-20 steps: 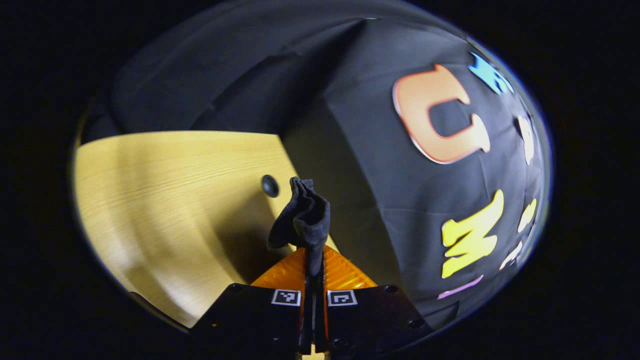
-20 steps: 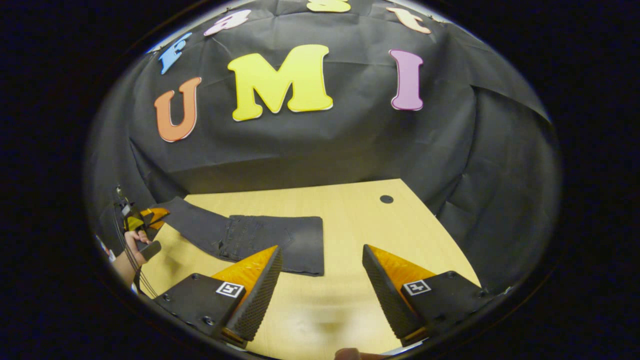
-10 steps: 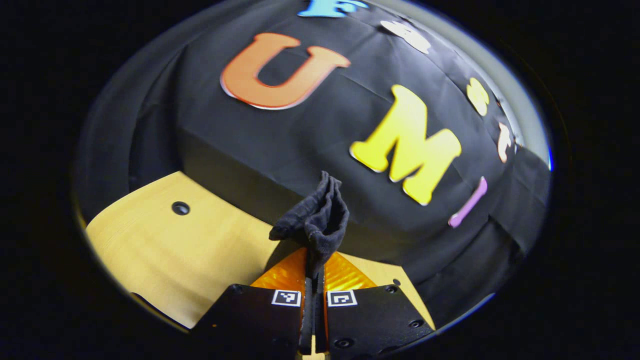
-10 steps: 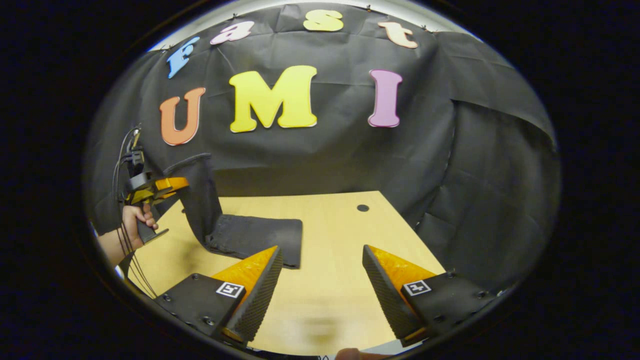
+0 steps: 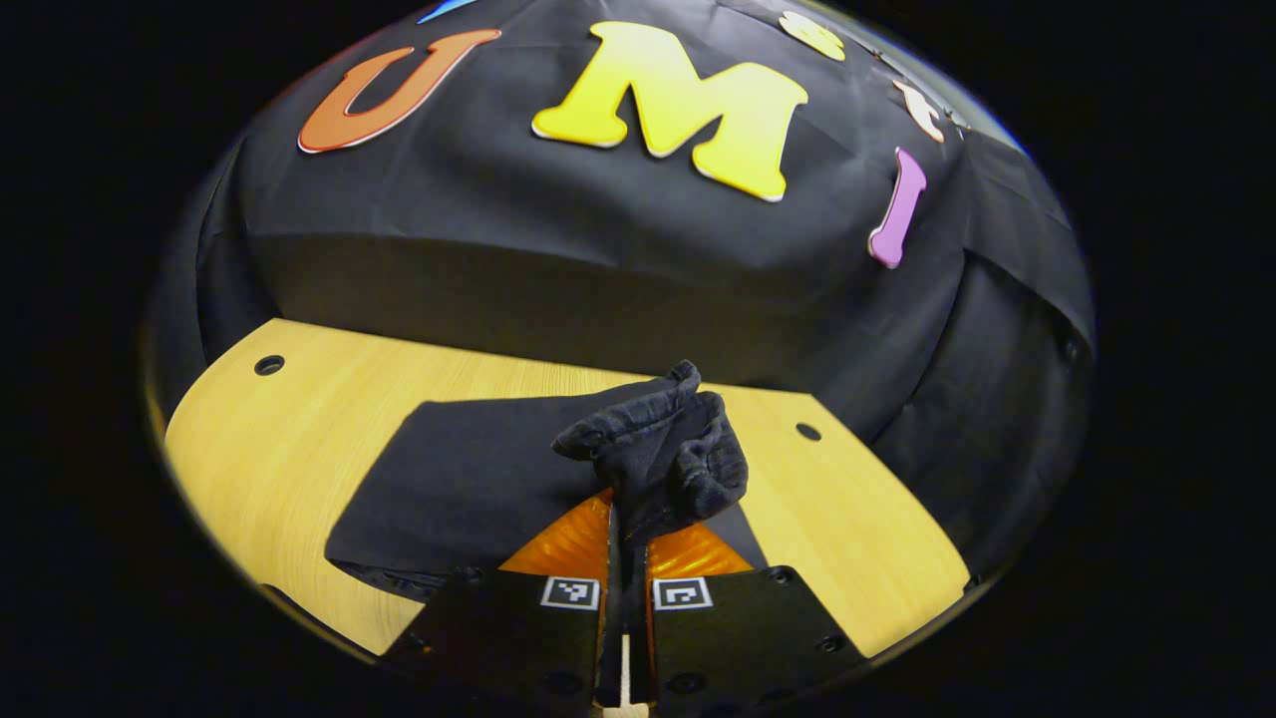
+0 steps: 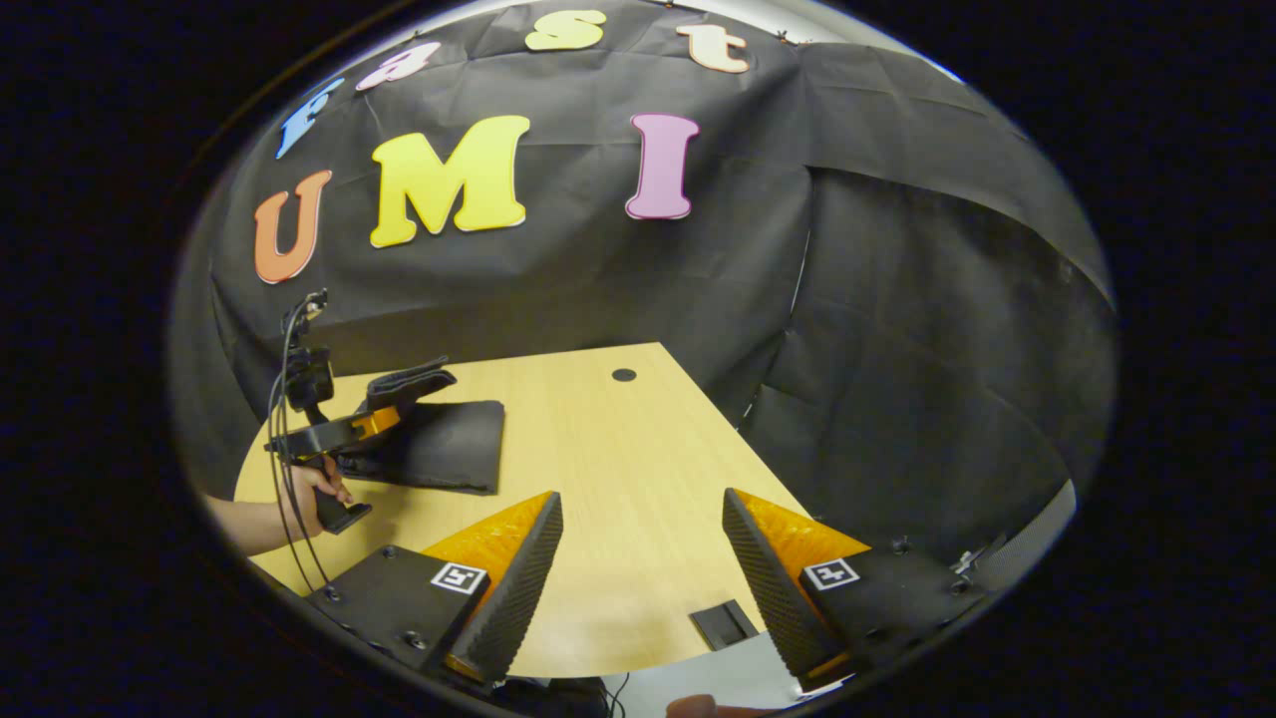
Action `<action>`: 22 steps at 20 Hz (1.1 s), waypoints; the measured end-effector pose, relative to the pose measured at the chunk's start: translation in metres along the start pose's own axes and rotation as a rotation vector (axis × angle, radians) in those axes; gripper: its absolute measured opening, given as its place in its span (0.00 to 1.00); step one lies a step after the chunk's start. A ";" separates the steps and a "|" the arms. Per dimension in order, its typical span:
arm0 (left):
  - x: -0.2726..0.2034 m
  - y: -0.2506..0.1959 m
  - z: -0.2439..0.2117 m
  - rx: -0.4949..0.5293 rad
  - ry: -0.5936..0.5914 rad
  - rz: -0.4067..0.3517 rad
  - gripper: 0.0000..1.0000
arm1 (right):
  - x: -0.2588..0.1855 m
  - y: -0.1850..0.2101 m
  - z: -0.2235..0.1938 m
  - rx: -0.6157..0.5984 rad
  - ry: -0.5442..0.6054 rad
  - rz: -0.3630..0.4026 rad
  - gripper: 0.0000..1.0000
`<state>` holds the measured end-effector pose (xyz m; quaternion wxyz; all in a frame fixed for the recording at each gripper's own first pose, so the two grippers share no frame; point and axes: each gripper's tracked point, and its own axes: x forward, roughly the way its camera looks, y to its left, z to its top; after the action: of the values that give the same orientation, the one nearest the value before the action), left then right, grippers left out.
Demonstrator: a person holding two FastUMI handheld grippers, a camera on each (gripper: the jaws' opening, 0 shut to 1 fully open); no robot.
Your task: Grasp the waist and the cuffs of the jeans and fold them to make the two legs overlap; first hold the waist and fold one-third of the jeans toward the cuffs, then hold the cuffs and fold the remaining one-third in the same direction to finish folding.
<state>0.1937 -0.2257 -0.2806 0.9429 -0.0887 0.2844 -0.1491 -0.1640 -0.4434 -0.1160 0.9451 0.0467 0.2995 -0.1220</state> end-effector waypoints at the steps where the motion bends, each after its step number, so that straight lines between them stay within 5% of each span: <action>1: 0.005 -0.002 -0.012 -0.014 0.030 0.023 0.06 | 0.002 0.001 -0.002 -0.005 0.010 0.006 0.94; 5: 0.018 -0.003 -0.035 -0.043 0.085 0.063 0.10 | 0.014 0.008 -0.001 -0.009 0.026 0.028 0.94; 6: 0.019 -0.009 -0.033 -0.046 0.081 0.055 0.19 | 0.018 0.010 -0.001 -0.009 0.024 0.036 0.94; 7: 0.022 -0.017 -0.035 -0.052 0.086 0.024 0.13 | 0.020 0.013 0.000 -0.005 0.026 0.042 0.94; 10: 0.011 -0.034 -0.027 -0.006 0.085 -0.001 1.00 | 0.023 0.023 0.005 -0.001 0.013 0.061 0.99; 15: -0.019 -0.039 0.005 -0.031 0.046 -0.027 1.00 | 0.023 0.049 0.030 -0.006 -0.050 0.113 0.94; 19: -0.071 -0.022 0.075 -0.041 -0.093 -0.009 0.99 | 0.024 0.094 0.071 0.012 -0.140 0.200 1.00; 22: -0.119 -0.003 0.135 -0.016 -0.199 0.023 0.99 | 0.019 0.138 0.107 -0.033 -0.232 0.276 0.94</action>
<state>0.1745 -0.1780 -0.1085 0.9673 -0.1075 0.1915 -0.1266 -0.0545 -0.3314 -0.0376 0.9817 0.0575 0.1812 0.0090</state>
